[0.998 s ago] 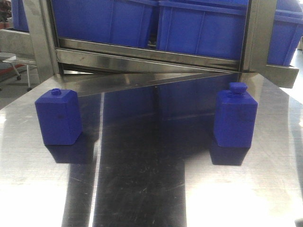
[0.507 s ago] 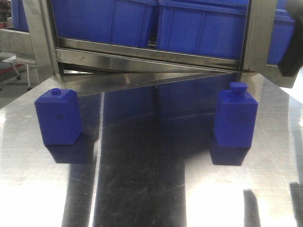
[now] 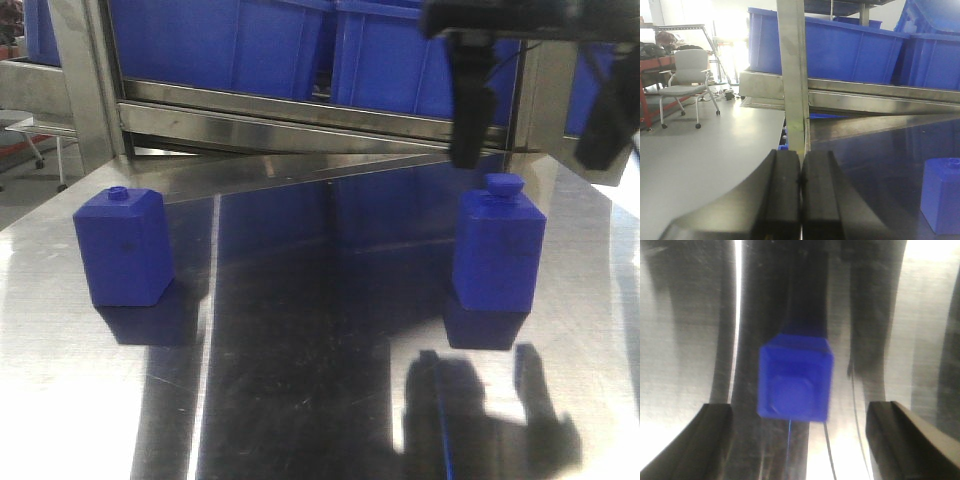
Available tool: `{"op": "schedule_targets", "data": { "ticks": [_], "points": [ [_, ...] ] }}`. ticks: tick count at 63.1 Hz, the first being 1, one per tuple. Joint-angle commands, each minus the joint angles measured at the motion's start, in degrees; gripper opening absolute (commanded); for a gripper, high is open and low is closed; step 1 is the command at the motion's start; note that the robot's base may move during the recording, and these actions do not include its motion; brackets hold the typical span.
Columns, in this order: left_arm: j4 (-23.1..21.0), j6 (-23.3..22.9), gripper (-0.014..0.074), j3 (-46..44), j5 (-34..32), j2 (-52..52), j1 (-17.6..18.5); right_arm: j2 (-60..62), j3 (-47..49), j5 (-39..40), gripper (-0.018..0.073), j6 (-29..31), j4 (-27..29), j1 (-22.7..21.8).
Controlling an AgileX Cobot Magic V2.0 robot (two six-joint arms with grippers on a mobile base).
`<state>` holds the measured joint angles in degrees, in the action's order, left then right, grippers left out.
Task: Pick and sort blue part to right shelf
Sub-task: 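Lower the right gripper over the blue bottle nearer it and close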
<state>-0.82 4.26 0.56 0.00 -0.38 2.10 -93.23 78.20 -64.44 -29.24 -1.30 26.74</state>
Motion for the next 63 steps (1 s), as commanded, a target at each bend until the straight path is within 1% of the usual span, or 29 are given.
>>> {"op": "schedule_targets", "data": {
  "ticks": [1, 13, 21, 30, 39, 48, 63],
  "points": [
    [-0.6, -0.6, 0.0134, 1.2, -4.7, -1.3, 0.3, -0.4, 3.5, -0.2, 0.0613, -0.9, -1.9, 0.7],
    [-0.6, -0.6, 0.0134, 1.2, -4.7, -1.3, 0.3, -2.4, 3.6, -0.3, 0.0613, -2.5, -4.4, 0.7],
    [-0.6, -0.6, 0.0134, 1.2, -4.7, -1.3, 0.3, -3.1, 3.6, 0.6, 0.0613, -3.1, -4.6, 0.7],
    [-0.6, -0.6, 0.0134, 1.2, -4.7, -1.3, 0.3, -4.8, 3.0, 1.1, 0.0613, -3.1, -3.7, 0.9],
    [-0.6, -0.6, 0.0134, 1.2, -4.7, -1.3, 0.3, -5.5, 0.5, 6.0, 0.0613, -3.1, -0.5, 0.9],
    [-0.6, -0.6, 0.0134, 1.2, -4.7, -1.3, 0.3, -5.7, -1.4, 7.0, 0.0613, -3.1, -0.8, 0.8],
    [-0.6, -0.6, 0.0134, 1.2, -4.7, -1.3, 0.3, -6.6, -1.6, 6.9, 0.0613, -3.0, -1.0, 0.3]
  ]
}}
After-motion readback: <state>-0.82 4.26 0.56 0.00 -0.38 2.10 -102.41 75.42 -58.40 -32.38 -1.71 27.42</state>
